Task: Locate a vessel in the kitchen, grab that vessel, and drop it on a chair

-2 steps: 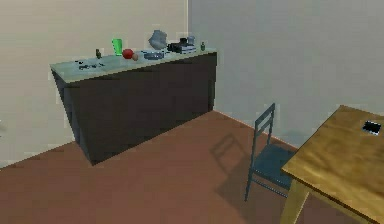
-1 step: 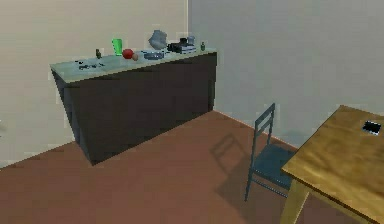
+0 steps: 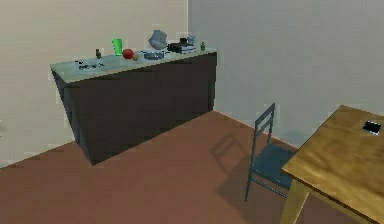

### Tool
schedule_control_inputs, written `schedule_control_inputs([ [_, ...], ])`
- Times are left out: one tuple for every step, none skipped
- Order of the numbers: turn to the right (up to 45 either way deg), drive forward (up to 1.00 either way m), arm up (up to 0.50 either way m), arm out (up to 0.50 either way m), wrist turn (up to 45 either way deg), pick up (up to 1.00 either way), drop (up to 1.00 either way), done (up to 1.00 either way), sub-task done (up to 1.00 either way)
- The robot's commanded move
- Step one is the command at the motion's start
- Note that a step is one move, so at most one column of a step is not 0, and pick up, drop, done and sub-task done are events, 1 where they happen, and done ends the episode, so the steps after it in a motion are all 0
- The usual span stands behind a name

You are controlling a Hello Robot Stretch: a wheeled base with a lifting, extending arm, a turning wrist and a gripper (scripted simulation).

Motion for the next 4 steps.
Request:
schedule_control_inputs([
  [0.0, 0.00, -0.26, 0.00, 0.0, 0.00, 0.00, 0.00, 0.00],
  [0.0, 0.00, -0.32, 0.00, 0.0, 0.00, 0.00, 0.00, 0.00],
  [0.0, 0.00, 0.00, 0.00, 0.0, 0.00, 1.00, 0.00, 0.00],
  [0.0, 0.00, 0.10, 0.00, 0.0, 0.00, 0.00, 0.00, 0.00],
])
